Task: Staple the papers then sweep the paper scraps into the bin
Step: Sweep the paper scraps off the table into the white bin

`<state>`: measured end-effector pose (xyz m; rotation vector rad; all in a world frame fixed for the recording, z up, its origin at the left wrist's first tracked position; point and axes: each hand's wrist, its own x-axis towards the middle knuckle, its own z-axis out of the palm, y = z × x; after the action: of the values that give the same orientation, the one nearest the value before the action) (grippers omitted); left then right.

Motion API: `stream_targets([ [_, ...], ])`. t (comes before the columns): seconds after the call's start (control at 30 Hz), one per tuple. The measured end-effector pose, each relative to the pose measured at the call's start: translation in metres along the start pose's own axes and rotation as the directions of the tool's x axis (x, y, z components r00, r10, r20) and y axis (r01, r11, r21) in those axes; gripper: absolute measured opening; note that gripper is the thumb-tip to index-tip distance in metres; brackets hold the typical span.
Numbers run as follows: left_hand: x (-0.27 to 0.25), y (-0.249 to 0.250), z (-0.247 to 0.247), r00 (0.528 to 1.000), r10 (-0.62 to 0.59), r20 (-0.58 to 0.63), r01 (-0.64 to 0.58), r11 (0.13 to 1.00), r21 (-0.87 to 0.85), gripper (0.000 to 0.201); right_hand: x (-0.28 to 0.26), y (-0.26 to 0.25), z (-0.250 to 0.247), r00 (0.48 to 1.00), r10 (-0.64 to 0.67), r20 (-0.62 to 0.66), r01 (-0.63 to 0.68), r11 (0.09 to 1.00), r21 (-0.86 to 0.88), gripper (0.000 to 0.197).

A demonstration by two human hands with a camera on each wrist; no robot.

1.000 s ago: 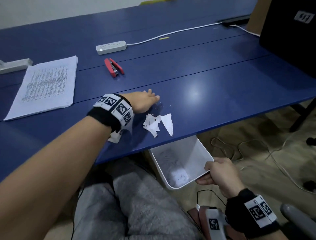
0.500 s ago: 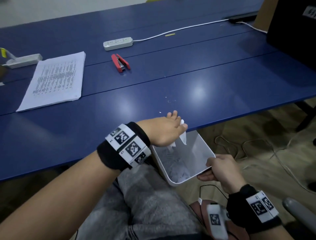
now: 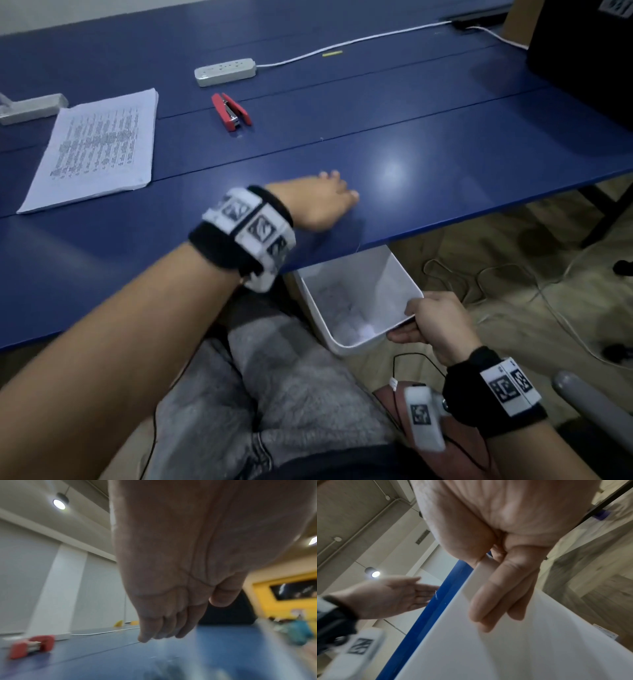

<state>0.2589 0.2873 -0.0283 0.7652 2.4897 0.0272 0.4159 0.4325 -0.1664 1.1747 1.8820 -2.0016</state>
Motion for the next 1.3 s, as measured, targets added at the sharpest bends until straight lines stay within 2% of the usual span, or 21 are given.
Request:
stream_targets([
  [0.13, 0.036, -0.023, -0.007, 0.997, -0.074, 0.034, 0.068, 0.986, 0.149, 0.056, -0.001, -0.002, 0.002, 1.0, 0.014, -0.004, -0.014, 1.0, 0.023, 0.019],
  [0.23, 0.038, -0.021, -0.003, 0.993, -0.117, 0.033, 0.115, 0.992, 0.059, 0.061, 0.0, -0.002, 0.001, 1.0, 0.013, -0.016, -0.012, 0.999, 0.035, 0.019],
  [0.37, 0.027, -0.013, 0.004, 0.997, -0.041, 0.058, 0.036, 0.997, 0.073, 0.052, 0.0, -0.001, 0.001, 1.0, 0.016, -0.021, -0.015, 0.999, 0.048, 0.017],
  [0.57, 0.0, -0.001, 0.032, 0.989, 0.106, 0.105, -0.114, 0.991, 0.074, 0.057, -0.001, -0.002, 0.004, 1.0, 0.018, -0.024, -0.017, 0.999, 0.034, 0.017],
  [0.73, -0.029, 0.012, 0.049, 0.974, 0.185, 0.131, -0.19, 0.981, 0.027, 0.06, -0.005, 0.0, 0.005, 1.0, 0.013, -0.029, -0.012, 1.0, 0.022, 0.019],
  [0.83, -0.023, 0.014, 0.039, 0.977, 0.215, 0.0, -0.215, 0.976, 0.024, 0.059, -0.008, -0.001, 0.004, 1.0, 0.004, -0.021, -0.004, 1.0, 0.009, 0.019],
  [0.9, -0.004, 0.014, 0.021, 0.979, 0.18, -0.098, -0.174, 0.983, 0.066, 0.06, -0.009, -0.002, 0.004, 1.0, -0.002, -0.021, 0.002, 1.0, -0.004, 0.018],
  [1.03, 0.059, -0.007, -0.018, 0.988, -0.005, -0.154, 0.027, 0.99, 0.139, 0.065, -0.01, -0.005, 0.004, 1.0, -0.005, -0.022, 0.005, 1.0, -0.016, 0.018],
  [1.17, 0.101, -0.031, -0.029, 0.953, -0.182, -0.241, 0.207, 0.975, 0.085, 0.069, -0.007, -0.002, 0.004, 1.0, -0.004, -0.012, 0.004, 1.0, -0.011, 0.02],
  [1.3, 0.11, -0.036, -0.02, 0.955, -0.24, -0.174, 0.255, 0.964, 0.072, 0.071, 0.001, -0.001, 0.003, 0.999, 0.015, -0.028, -0.016, 1.0, -0.023, 0.019],
])
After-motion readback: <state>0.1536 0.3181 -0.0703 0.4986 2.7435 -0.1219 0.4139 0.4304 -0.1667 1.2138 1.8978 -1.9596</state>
